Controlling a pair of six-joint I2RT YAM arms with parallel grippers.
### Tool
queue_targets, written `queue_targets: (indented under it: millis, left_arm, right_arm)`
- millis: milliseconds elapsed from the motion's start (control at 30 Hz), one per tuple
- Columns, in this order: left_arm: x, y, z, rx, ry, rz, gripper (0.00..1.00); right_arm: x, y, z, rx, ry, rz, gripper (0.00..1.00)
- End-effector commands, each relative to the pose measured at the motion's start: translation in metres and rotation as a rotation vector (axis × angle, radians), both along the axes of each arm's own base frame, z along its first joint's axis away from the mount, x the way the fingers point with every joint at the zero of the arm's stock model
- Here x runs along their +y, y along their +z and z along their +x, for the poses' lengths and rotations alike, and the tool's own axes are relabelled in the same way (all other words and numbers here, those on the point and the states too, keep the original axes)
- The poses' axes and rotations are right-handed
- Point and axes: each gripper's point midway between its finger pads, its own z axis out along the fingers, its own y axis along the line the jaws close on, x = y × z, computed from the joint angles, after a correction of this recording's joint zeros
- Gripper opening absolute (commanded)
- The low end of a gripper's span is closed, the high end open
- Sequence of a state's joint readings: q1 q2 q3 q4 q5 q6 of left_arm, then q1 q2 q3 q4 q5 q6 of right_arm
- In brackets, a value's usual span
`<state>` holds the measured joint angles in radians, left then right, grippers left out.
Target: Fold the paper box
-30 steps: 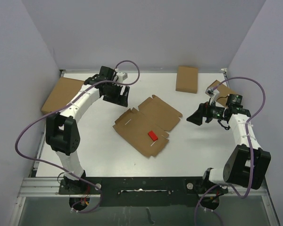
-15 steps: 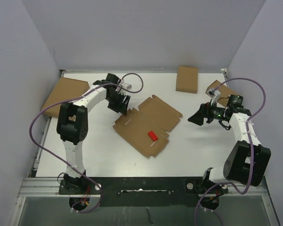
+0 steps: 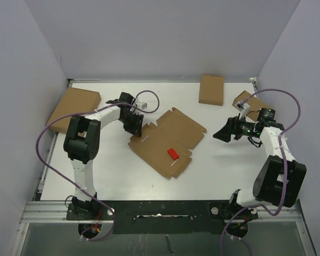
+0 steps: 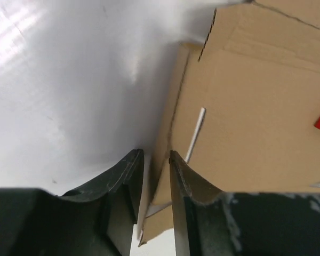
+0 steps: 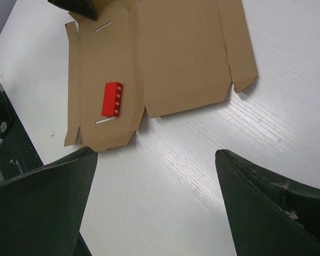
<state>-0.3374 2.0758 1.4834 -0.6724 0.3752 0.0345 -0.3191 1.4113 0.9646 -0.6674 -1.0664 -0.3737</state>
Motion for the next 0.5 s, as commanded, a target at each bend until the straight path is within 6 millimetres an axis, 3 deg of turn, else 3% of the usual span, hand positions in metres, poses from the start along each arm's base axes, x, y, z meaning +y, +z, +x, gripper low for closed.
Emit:
queue_targets:
  millis: [0,267,467]
  left_arm:
    - [-0.005,0.033,0.007,-0.116,0.06,-0.08,0.22]
    - [-0.007,0.06,-0.013,-0.176,0.187,-0.104,0.1]
    - [-0.013,0.064,-0.05,-0.181,0.286,-0.091,0.06]
  right_arm:
    - [0.008,0.014,0.001,-0.047,0.039,0.027,0.98]
    - [0.011,0.022,-0.003,-0.071,0.05,0.039,0.98]
    - [0.018,0.022,-0.006,-0.065,0.075,0.057,0.98]
